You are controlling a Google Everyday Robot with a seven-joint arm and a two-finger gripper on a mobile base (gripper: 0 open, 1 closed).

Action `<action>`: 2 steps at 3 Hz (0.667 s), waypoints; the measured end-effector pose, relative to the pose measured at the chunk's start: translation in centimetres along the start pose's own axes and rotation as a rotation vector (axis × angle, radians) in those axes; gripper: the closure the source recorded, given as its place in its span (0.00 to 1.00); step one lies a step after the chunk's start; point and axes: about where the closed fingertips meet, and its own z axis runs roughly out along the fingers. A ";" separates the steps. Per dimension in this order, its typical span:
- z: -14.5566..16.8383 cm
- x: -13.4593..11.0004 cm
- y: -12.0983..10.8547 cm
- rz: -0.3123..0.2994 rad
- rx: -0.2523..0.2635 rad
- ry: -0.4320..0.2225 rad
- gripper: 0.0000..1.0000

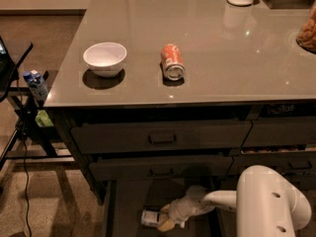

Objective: Pick blue plastic bottle from bottom drawer and place on counter

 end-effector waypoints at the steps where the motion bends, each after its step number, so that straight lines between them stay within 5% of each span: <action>1: -2.2 -0.4 1.6 0.041 0.050 0.018 1.00; 2: -4.6 -0.8 5.4 0.073 0.106 0.029 1.00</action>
Offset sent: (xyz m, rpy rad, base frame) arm -0.0559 -0.0343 0.0907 -0.1044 -0.0782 -0.2106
